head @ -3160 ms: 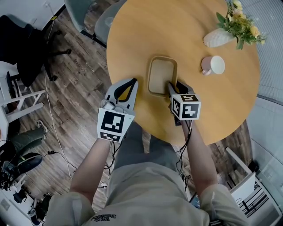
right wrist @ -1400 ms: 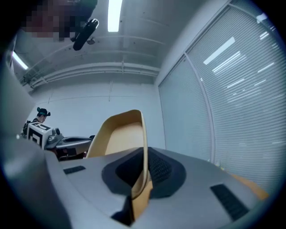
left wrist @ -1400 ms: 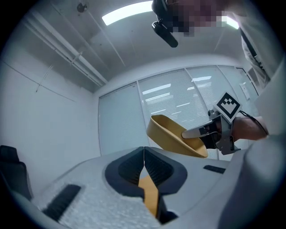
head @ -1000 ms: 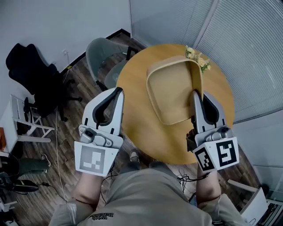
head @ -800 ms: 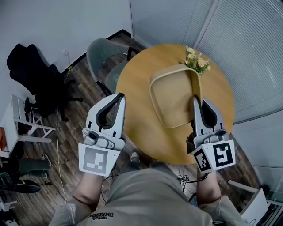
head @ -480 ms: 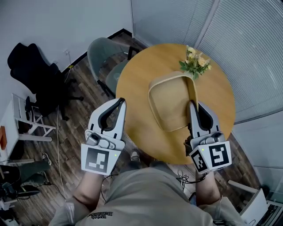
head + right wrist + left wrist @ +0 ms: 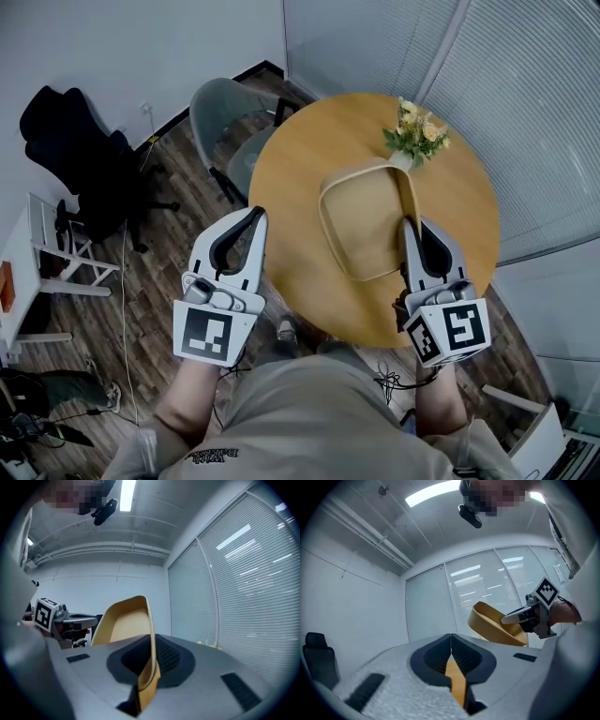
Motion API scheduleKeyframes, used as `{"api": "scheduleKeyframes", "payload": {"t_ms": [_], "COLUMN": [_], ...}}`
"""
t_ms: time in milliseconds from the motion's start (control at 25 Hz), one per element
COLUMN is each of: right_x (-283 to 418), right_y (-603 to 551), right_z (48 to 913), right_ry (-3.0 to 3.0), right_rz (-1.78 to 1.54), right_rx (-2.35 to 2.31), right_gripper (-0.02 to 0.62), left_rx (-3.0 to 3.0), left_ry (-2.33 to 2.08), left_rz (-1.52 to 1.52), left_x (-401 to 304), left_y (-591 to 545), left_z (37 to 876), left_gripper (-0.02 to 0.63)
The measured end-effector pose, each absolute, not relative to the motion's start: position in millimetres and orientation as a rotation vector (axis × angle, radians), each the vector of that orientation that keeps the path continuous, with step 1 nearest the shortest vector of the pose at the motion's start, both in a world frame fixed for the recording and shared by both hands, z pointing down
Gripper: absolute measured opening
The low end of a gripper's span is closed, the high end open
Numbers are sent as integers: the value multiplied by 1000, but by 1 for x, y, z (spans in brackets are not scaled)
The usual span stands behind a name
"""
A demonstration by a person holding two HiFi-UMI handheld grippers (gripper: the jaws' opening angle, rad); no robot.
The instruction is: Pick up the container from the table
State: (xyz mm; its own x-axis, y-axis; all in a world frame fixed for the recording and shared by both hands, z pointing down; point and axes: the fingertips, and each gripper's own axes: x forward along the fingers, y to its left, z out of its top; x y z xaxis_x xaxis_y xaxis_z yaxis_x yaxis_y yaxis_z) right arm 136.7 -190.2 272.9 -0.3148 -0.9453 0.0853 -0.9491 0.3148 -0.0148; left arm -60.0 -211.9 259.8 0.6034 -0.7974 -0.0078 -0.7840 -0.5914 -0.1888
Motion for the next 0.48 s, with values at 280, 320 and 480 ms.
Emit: {"api": "scheduleKeyframes", "payload": {"t_ms": [280,320,480], "right_x": [139,139,137], "right_y": [-186,-185,-179], "right_z": [272,272,269], "right_ry": [-2502,-2504,-2505], "right_rz": [86,82,75], "right_rx": [1800,1801,1797], "right_gripper": [35,35,35], "left_rx": [-2665,-2665,-2660], "left_ry": [1308,1307,1303], "left_rz": [-131,-132,-123], "left_x": [-56,-55,-56], "left_y": [-206,-204,-200], "left_z": [263,264,260], "left_gripper": [20,20,20]}}
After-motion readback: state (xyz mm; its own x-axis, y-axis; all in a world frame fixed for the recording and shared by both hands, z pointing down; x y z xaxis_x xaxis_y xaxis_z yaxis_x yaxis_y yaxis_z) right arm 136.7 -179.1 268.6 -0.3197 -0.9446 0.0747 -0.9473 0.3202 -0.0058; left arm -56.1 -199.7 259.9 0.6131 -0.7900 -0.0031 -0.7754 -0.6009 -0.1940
